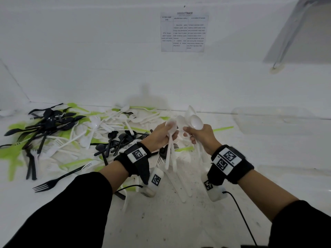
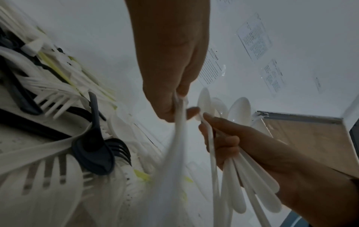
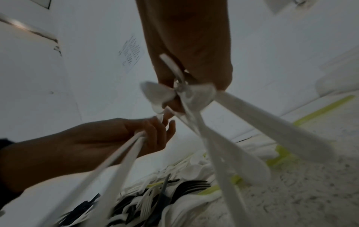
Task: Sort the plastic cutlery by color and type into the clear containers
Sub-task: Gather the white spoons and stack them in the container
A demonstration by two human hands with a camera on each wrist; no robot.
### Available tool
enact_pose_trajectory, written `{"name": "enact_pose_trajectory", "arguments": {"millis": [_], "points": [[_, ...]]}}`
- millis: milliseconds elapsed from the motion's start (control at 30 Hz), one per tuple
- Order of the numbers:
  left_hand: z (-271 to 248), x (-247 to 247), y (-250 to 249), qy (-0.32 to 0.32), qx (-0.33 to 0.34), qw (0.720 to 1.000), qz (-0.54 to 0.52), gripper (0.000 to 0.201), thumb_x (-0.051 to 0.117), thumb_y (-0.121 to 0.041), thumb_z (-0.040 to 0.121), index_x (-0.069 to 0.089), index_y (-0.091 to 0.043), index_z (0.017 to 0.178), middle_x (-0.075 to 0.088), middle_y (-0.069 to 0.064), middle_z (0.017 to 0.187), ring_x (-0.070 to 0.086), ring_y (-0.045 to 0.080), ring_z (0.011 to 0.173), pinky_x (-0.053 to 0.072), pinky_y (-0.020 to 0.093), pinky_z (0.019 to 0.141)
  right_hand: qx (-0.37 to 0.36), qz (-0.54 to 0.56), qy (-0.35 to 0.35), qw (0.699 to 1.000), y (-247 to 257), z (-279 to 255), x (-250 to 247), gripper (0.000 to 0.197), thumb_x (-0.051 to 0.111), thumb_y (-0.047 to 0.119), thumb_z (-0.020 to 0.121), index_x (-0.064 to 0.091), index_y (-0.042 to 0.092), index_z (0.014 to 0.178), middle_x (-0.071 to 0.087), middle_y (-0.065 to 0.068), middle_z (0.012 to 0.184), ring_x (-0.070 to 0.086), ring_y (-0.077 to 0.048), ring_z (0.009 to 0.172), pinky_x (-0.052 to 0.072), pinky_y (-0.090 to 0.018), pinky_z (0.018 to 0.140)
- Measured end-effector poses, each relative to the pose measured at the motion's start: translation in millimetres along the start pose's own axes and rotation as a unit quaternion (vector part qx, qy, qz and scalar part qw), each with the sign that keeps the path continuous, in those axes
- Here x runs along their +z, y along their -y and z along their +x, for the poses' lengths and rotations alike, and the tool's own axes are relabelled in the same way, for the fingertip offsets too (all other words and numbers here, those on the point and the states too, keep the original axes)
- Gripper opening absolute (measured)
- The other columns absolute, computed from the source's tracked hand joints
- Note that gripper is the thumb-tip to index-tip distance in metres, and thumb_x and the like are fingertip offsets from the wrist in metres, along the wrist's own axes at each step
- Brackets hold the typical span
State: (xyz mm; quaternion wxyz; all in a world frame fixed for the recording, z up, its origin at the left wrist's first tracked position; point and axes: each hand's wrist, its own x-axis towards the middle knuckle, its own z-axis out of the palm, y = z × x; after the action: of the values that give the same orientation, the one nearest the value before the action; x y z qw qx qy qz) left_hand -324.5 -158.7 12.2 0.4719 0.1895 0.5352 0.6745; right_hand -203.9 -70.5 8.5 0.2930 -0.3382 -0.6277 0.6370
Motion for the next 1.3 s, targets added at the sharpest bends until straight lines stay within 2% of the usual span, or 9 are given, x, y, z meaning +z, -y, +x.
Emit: {"name": "enact_pose_trajectory", "arguments": {"millis": [100,300,500,667,733,867,1033,1167,1300], "points": [[3,5,6,0.027,0.043,0.996,0.074,0.032,0.04,-0.033,0.098,0.055,-0.007,0.086,0.049,0.003,0.068,0.048,0.01,0.057,0.045,0.017,0.054,0.002,0.011,0.023,1.0,-3,-3,6,0.016,0.072,0.014,0.079,0.065,0.0,0.082,0.062,-0.012,0.066,0.042,-0.01,0.039,0.036,-0.02,0.04],[7,5,12,0.003,0.062,0.998,-0.032,0.018,0.041,-0.016,0.099,0.053,-0.006,0.091,0.063,0.007,0.084,0.063,0.021,0.075,0.053,0.034,0.072,0.027,0.074,0.034,0.996,0,-7,9,0.012,0.069,0.016,0.083,0.062,0.005,0.082,0.058,-0.009,0.071,0.042,-0.008,0.037,0.037,-0.019,0.038],[13,4,9,-0.059,0.054,0.995,-0.06,0.014,0.05,-0.023,0.096,0.048,-0.013,0.086,0.043,0.001,0.07,0.046,0.006,0.045,0.043,0.017,0.045,-0.033,-0.032,0.018,0.999,-4,-7,-2,0.016,0.071,0.015,0.081,0.057,0.007,0.076,0.05,-0.003,0.058,0.043,-0.009,0.038,0.036,-0.022,0.042],[15,16,10,-0.016,0.009,0.997,0.079,0.048,0.062,-0.053,0.081,0.052,-0.006,0.08,0.047,0.008,0.07,0.049,0.014,0.057,0.039,0.021,0.057,-0.077,-0.14,0.051,0.986,-9,-12,5,0.014,0.069,0.014,0.082,0.061,0.005,0.074,0.052,0.002,0.047,0.044,-0.002,0.032,0.036,-0.014,0.037],[16,17,12,-0.022,0.023,0.998,0.063,0.052,0.064,-0.052,0.08,0.054,-0.001,0.089,0.054,0.012,0.08,0.054,0.021,0.073,0.043,0.026,0.066,-0.089,-0.174,0.045,0.98,-11,-10,7,0.017,0.071,0.015,0.081,0.059,0.005,0.073,0.051,0.004,0.042,0.045,-0.001,0.03,0.036,-0.013,0.037],[13,18,14,-0.018,0.031,0.998,0.043,0.034,0.061,-0.038,0.087,0.053,-0.008,0.075,0.051,0.003,0.063,0.053,0.015,0.062,0.044,0.024,0.056,-0.083,-0.225,0.072,0.968,-12,-7,9,0.019,0.073,0.014,0.079,0.057,0.006,0.071,0.056,-0.006,0.056,0.047,-0.001,0.031,0.038,-0.015,0.036],[15,13,12,-0.038,0.057,0.998,-0.011,0.018,0.057,-0.025,0.091,0.055,-0.008,0.086,0.059,0.003,0.083,0.059,0.013,0.072,0.052,0.021,0.057,-0.082,-0.149,0.123,0.978,-11,-14,7,0.02,0.073,0.021,0.079,0.062,0.005,0.082,0.064,-0.004,0.065,0.062,-0.014,0.054,0.051,-0.028,0.058],[15,7,7,-0.026,0.081,0.996,-0.018,0.02,0.052,-0.022,0.094,0.056,-0.005,0.085,0.064,0.007,0.077,0.064,0.017,0.07,0.056,0.023,0.059,-0.026,0.046,0.121,0.991,-9,-19,10,0.017,0.071,0.008,0.08,0.06,0.002,0.092,0.062,-0.007,0.067,0.059,-0.017,0.05,0.05,-0.026,0.047],[12,6,2,-0.002,0.095,0.995,-0.023,0.019,0.048,-0.017,0.096,0.058,-0.003,0.086,0.066,0.007,0.074,0.066,0.012,0.061,0.056,0.025,0.06,-0.018,0.051,0.107,0.993,-8,-17,8,0.012,0.065,0.02,0.086,0.059,0.011,0.089,0.053,-0.001,0.066,0.042,-0.008,0.043,0.035,-0.017,0.04]]}}
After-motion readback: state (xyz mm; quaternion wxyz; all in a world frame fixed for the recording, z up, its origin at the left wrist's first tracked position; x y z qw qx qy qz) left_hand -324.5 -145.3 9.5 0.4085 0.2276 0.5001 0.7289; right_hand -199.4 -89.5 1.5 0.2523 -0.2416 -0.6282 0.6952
